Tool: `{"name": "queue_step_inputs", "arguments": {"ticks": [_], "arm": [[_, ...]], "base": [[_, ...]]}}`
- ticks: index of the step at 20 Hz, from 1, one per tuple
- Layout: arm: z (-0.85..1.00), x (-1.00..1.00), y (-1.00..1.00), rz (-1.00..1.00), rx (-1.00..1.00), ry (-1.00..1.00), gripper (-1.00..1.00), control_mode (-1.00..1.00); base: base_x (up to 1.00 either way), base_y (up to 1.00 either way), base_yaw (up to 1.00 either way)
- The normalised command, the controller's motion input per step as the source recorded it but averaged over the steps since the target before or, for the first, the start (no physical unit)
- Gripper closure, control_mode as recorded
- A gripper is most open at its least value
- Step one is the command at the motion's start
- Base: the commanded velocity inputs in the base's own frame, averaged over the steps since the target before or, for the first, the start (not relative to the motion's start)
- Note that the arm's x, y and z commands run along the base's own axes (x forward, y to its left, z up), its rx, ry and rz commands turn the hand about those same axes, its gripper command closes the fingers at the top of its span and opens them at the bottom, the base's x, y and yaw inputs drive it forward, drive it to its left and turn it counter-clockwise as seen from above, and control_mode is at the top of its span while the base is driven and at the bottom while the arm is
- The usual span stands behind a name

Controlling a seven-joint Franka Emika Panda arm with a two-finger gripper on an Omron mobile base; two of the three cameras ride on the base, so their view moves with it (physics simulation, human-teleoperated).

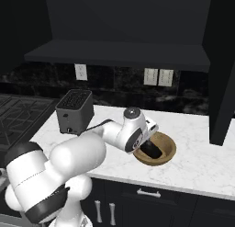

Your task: Pick up the bowls on the counter and stack them on top of one another in the open cabinet. Place the smaller bowl on top of the larger bowl.

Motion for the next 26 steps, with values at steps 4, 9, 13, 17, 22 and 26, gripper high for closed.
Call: {"name": "queue_step_inputs", "arguments": {"ticks": [4,9,13,17,22,26], "arm": [[0.17,-0.53,0.49,0.00,-0.09,-0.04,-1.00,-1.00],[-0.01,0.08,0.22,0.00,-0.05,0.00,-1.00,-1.00],[-0.13,0.57,-0.15,0.00,0.00,0.03,-1.00,-1.00],[0.00,0.46,-0.50,0.00,0.00,0.03,-1.00,-1.00],[-0.21,0.07,-0.40,0.00,0.00,0.09,-1.00,-1.00],[-0.59,-0.01,0.00,0.00,0.00,0.21,-1.00,-1.00]], "base": [[0.00,0.00,0.00],[0.00,0.00,0.00],[0.00,0.00,0.00],[0.00,0.00,0.00],[0.00,0.00,0.00],[0.00,0.00,0.00]]}}
